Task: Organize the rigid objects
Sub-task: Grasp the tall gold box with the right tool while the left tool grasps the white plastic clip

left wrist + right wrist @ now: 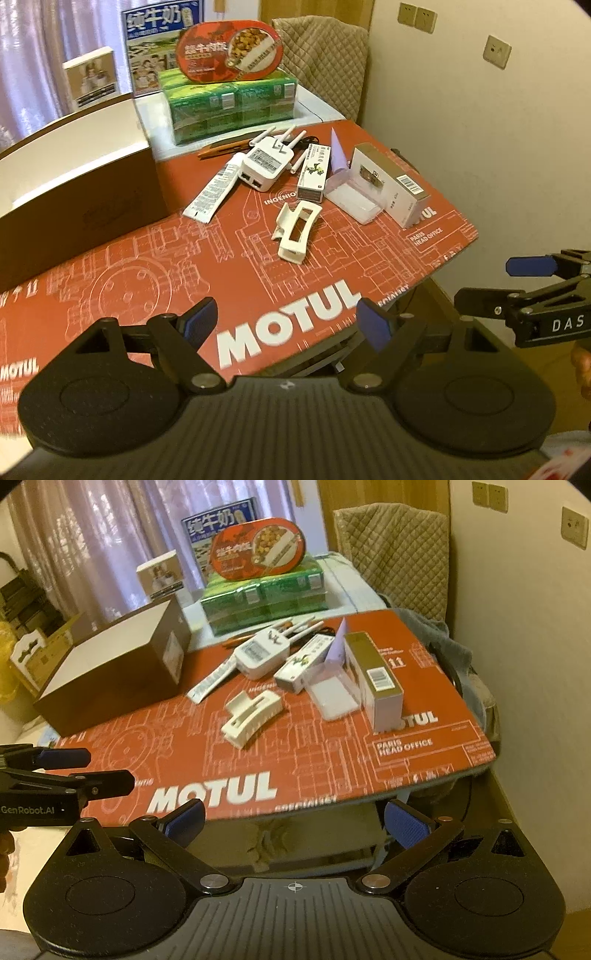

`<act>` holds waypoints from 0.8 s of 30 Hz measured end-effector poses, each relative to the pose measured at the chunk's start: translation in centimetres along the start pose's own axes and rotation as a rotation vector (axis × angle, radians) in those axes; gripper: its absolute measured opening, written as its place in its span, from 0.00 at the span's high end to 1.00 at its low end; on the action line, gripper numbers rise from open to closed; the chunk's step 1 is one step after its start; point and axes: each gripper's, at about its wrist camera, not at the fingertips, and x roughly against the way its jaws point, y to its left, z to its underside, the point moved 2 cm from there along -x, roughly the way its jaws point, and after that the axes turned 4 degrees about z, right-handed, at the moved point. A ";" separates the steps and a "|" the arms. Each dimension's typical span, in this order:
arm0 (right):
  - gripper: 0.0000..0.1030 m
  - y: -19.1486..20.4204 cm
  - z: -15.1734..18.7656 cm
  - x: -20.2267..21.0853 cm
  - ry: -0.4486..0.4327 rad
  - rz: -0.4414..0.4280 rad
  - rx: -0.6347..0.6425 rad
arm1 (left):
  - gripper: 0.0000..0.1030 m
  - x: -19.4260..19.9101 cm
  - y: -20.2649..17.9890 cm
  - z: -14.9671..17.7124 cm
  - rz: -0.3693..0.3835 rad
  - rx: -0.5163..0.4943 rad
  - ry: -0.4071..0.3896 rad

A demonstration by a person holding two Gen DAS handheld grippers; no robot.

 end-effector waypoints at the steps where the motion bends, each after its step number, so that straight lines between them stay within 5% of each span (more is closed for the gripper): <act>1: 0.02 -0.1 -0.3 -0.5 0.000 0.010 -0.010 | 0.23 -0.6 0.3 -0.4 0.006 -0.009 0.007; 13: 0.18 -0.6 -4.3 -4.9 -0.034 0.127 -0.101 | 0.23 -7.5 3.6 -6.6 0.112 -0.156 0.064; 24: 0.33 -2.4 -6.4 -7.5 -0.033 0.233 -0.104 | 0.25 -11.8 3.1 -8.2 0.170 -0.191 0.124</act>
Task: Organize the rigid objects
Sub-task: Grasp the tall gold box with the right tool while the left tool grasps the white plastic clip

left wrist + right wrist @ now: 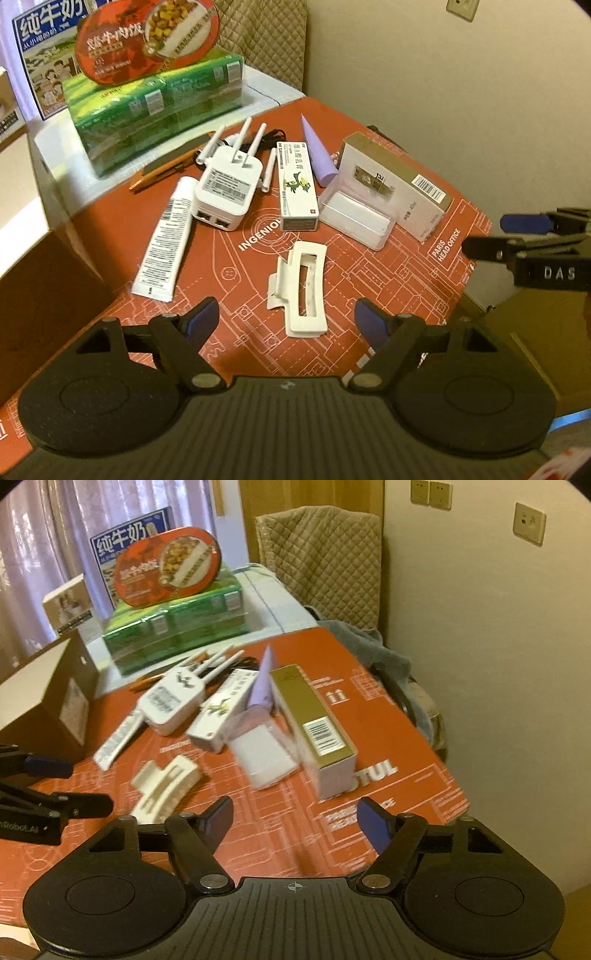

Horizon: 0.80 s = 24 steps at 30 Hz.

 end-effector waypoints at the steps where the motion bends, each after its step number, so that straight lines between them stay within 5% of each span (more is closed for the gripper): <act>1: 0.33 -0.4 -0.3 -0.3 -0.003 0.001 0.009 | 0.25 -0.2 -0.1 -0.1 -0.002 0.003 0.002; 14: 0.45 -3.5 -2.7 -5.8 0.032 -0.063 0.211 | 0.34 -4.5 -1.7 -0.4 -0.092 0.126 0.018; 24: 0.67 -3.6 -3.2 -8.3 0.048 -0.101 0.274 | 0.40 -6.6 -2.5 -1.0 -0.165 0.076 0.026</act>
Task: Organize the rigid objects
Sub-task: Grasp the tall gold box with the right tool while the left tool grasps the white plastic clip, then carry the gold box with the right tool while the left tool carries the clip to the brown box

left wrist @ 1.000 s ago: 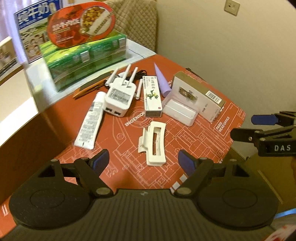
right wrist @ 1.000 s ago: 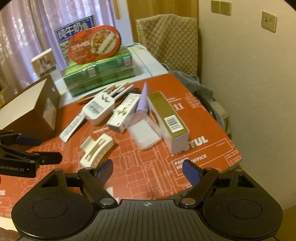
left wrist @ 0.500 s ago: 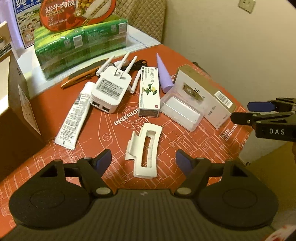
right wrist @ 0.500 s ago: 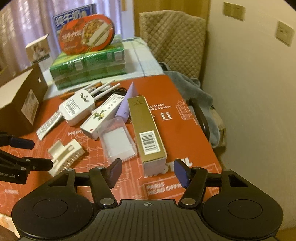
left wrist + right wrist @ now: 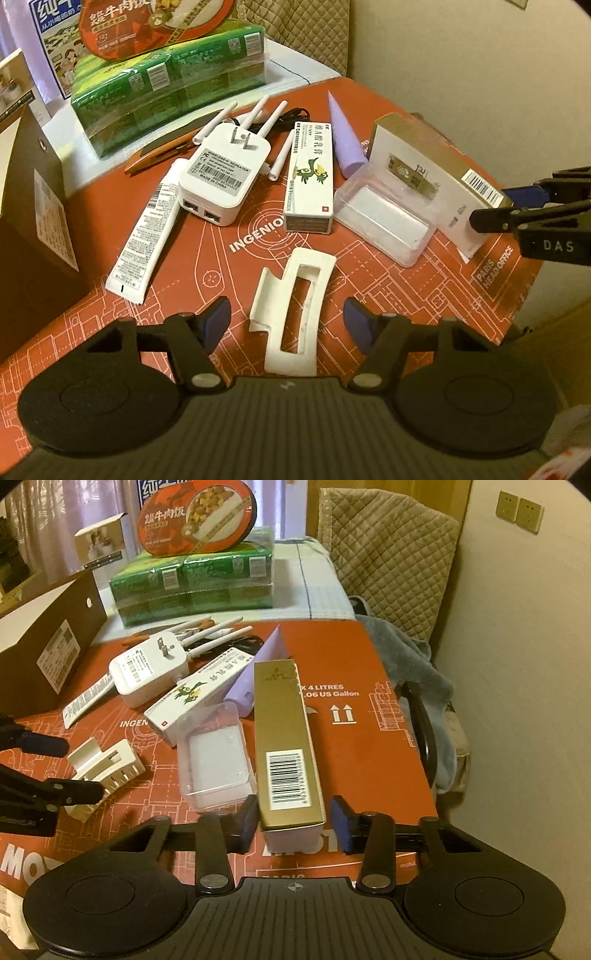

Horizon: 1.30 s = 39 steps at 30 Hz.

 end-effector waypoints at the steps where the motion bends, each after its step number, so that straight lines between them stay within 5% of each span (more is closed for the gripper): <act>1: 0.67 -0.1 0.0 0.1 -0.003 0.002 0.002 | 0.41 -0.1 -0.1 0.0 -0.002 -0.005 0.001; 11: 0.67 -1.0 1.3 1.7 0.045 0.029 -0.023 | 0.65 -1.5 -0.6 -0.2 -0.019 -0.050 0.008; 21: 0.55 -0.9 0.3 1.6 0.036 0.011 -0.016 | 0.65 -1.0 2.1 0.2 -0.073 0.126 0.006; 34: 0.55 -1.0 -2.6 -1.6 0.028 -0.012 0.041 | 0.65 0.9 3.3 1.6 -0.146 0.227 -0.029; 39: 0.69 -1.0 -3.0 -1.8 0.023 -0.029 0.070 | 0.65 2.2 3.5 2.0 -0.182 0.269 -0.051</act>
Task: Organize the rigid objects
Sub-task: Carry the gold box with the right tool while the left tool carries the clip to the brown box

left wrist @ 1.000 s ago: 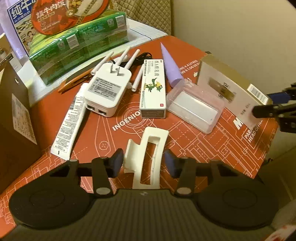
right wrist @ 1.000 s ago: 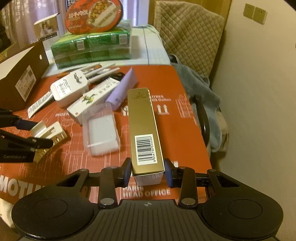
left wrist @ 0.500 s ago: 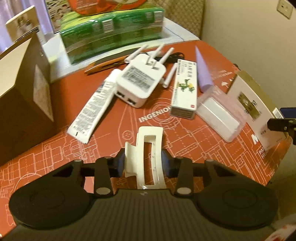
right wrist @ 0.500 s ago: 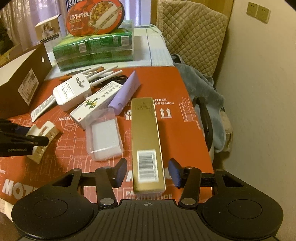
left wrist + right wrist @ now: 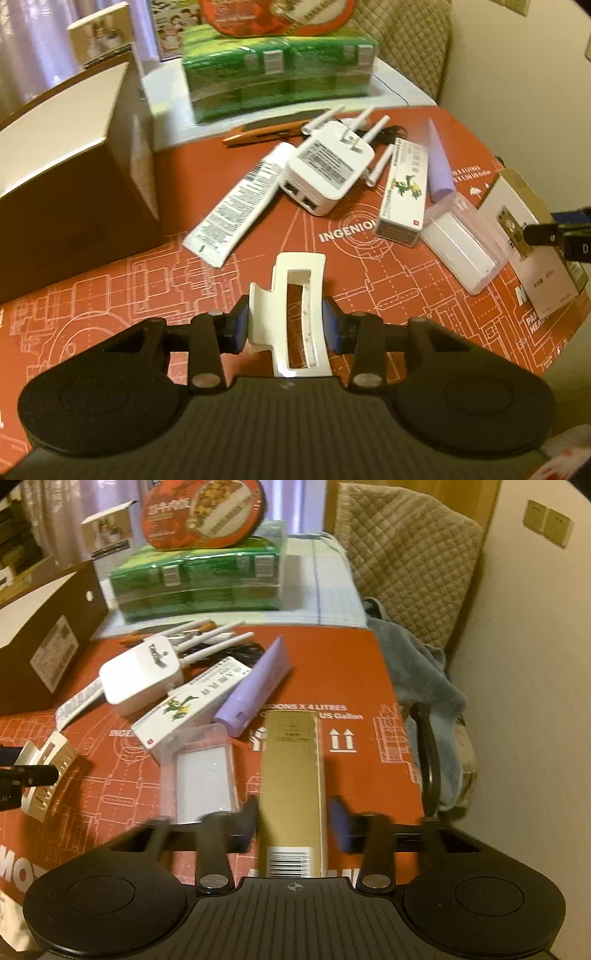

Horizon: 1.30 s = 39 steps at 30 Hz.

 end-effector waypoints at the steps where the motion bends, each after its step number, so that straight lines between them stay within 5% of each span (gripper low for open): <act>1: 0.69 0.0 0.0 0.0 0.002 0.002 0.007 | 0.65 0.3 0.1 0.1 -0.007 0.010 -0.005; 8: 0.69 -0.2 -1.1 2.0 -0.054 0.000 0.025 | 0.65 4.1 1.3 0.5 -0.062 0.083 -0.064; 17: 0.69 3.4 -3.7 6.2 -0.138 -0.157 0.050 | 0.65 9.0 5.2 0.2 -0.116 0.152 -0.121; 31: 0.69 20.2 -11.5 8.8 -0.239 -0.434 0.076 | 0.65 14.1 16.7 -3.5 -0.108 0.149 -0.244; 39: 0.69 30.4 -16.7 6.7 -0.266 -0.470 0.095 | 0.65 13.2 25.4 -5.9 -0.153 0.159 -0.240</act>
